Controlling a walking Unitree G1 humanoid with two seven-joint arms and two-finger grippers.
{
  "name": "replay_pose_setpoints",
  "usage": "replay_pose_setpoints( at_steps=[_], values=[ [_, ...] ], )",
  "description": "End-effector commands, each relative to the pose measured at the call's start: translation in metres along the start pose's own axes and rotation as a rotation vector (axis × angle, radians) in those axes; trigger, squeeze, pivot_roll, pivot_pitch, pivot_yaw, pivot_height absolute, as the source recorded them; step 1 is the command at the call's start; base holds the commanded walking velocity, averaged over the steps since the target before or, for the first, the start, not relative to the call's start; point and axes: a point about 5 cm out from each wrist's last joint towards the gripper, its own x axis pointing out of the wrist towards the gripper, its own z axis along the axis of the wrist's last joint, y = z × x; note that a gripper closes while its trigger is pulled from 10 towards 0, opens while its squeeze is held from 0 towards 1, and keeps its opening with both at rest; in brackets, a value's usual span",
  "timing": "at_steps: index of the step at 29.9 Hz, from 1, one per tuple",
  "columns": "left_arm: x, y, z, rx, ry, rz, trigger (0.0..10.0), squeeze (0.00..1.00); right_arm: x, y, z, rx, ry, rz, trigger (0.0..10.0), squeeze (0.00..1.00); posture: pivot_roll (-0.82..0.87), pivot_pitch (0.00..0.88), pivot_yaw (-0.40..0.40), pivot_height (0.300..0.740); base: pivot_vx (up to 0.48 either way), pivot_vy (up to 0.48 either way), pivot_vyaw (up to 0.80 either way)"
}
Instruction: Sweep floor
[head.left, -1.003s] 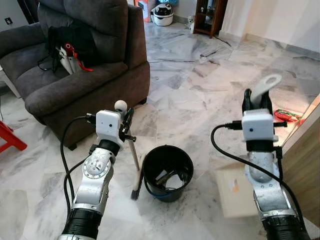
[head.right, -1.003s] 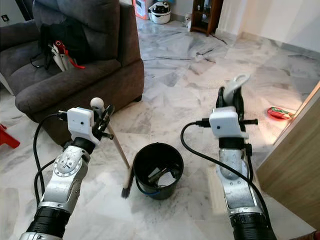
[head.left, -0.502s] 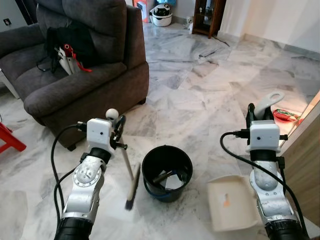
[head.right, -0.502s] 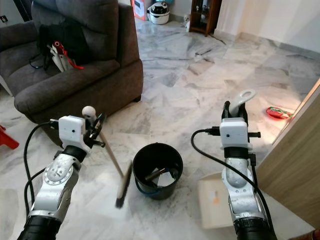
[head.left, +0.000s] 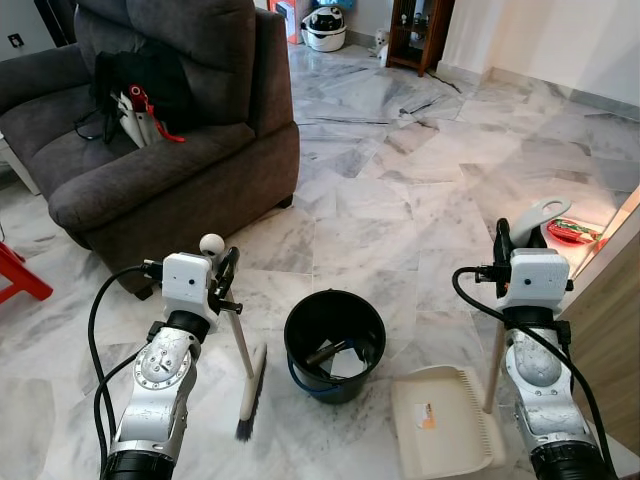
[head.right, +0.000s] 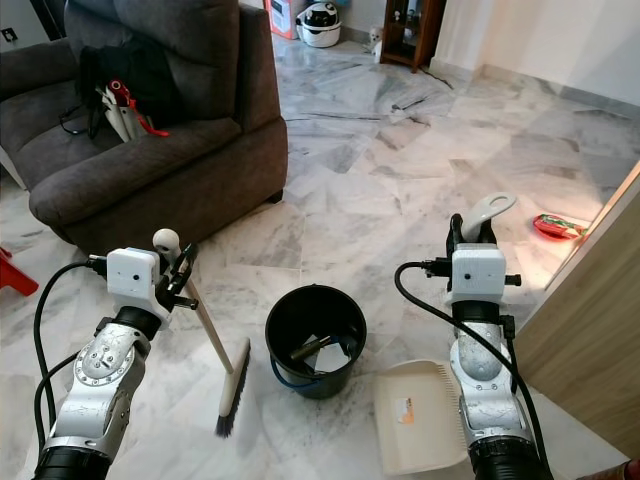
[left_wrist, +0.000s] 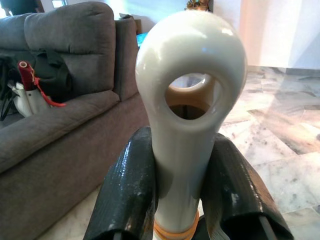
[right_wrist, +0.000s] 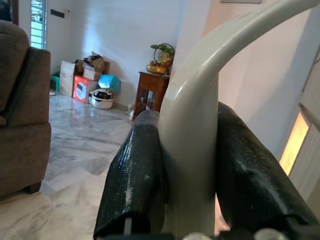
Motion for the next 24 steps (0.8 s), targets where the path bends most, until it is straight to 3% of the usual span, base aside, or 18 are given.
replay_pose_setpoints(
  at_steps=[1,11,24],
  values=[
    [0.0007,0.0004,0.0045,0.02,-0.031,0.003,10.0,0.0,0.0047,-0.004,0.0061,0.006,-0.038,-0.01,10.0,0.0,0.02,0.064,0.035,0.74,0.0,0.0,0.0],
    [0.001,-0.0044,0.0031,0.007,-0.03,-0.013,10.0,0.0,0.0042,-0.0035,0.0087,0.027,-0.054,-0.016,10.0,0.0,0.01,0.039,0.037,0.74,0.0,0.0,0.0],
    [0.0036,-0.0088,0.005,0.0,-0.039,-0.027,10.0,0.0,0.0056,-0.0008,0.0101,0.042,-0.058,-0.014,10.0,0.0,0.02,0.04,0.036,0.74,-0.284,0.0,0.0]
  ],
)
